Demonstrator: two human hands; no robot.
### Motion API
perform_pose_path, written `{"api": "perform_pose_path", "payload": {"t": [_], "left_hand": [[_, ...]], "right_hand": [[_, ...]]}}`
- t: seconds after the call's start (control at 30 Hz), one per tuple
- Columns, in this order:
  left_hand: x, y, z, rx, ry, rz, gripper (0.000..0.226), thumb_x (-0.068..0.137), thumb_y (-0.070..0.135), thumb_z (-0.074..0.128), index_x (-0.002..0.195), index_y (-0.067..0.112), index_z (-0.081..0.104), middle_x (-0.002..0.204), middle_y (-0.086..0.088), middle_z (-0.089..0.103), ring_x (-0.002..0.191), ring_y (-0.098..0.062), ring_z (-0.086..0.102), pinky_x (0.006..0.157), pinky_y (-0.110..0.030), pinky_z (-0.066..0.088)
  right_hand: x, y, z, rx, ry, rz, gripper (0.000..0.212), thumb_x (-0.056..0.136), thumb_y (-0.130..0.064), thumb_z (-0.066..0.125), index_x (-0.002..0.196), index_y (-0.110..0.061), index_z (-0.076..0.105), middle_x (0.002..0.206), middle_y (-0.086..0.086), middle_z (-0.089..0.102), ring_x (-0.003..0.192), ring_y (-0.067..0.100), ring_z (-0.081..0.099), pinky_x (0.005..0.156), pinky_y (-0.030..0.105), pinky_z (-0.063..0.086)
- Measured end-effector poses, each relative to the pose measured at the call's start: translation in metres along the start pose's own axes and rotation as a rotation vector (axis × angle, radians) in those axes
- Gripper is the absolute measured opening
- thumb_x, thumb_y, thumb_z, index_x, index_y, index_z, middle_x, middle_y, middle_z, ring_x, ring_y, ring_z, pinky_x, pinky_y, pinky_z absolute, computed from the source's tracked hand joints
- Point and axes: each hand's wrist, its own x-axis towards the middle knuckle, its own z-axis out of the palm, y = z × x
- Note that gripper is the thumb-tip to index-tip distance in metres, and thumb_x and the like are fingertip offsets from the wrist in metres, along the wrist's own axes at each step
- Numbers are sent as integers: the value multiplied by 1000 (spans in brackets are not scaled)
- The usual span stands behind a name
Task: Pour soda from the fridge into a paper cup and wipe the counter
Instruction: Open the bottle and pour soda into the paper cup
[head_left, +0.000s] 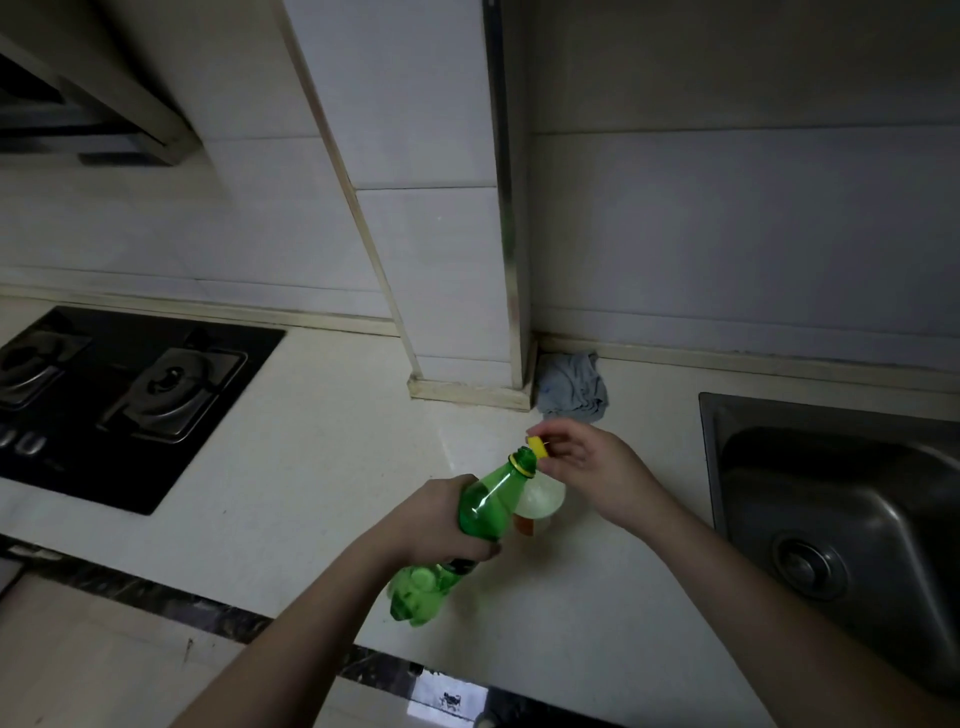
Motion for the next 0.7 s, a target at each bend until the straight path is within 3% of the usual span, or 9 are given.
{"api": "perform_pose_path", "payload": {"t": [0.1,0.23,0.33,0.47,0.6,0.7], "left_hand": [[-1,-1,-1,-20,6,22,41,60,41,83,89,29,57,80,9,65,70,-3,61,62,-25,52],[-3,-3,-4,-14,-1,39,43,59,41,83,90,27,58,80,10,66,70,-3,62,63,-27,53],[-5,-7,-6,-20,-5,61,42,59,39,84,91,25,59,78,11,66,68,-1,61,58,-19,48],[-7,-9,-13,-41,-62,93,42,62,36,85,94,26,60,82,8,67,72,-5,62,64,-25,52],[-13,-10,-26,-107,-186,112,38,66,24,84,95,28,60,85,10,66,77,-5,63,70,-25,53],[-14,-11,-31,-118,-191,108,38,66,22,84,95,29,60,86,9,67,79,-6,64,72,-28,54]], "right_hand": [[-3,-11,-1,-115,-52,-51,38,82,-6,71,105,-36,67,109,-6,69,104,7,64,93,23,48],[-2,-29,-3,-439,-113,-193,33,83,-14,71,110,-33,68,112,-16,66,104,-1,60,91,16,45],[0,-38,-4,-627,-192,-306,33,83,-14,71,114,-24,69,115,-13,66,107,-2,58,94,14,42],[4,-47,2,-761,-240,-465,33,78,-11,73,111,-17,72,116,-4,69,107,1,58,97,6,36],[5,-59,7,-782,-298,-472,35,77,-12,75,112,-20,71,118,-8,68,109,-2,57,97,7,36],[10,-73,9,-826,-357,-429,37,78,-15,75,114,-19,70,117,-8,68,109,1,56,96,8,37]]}}
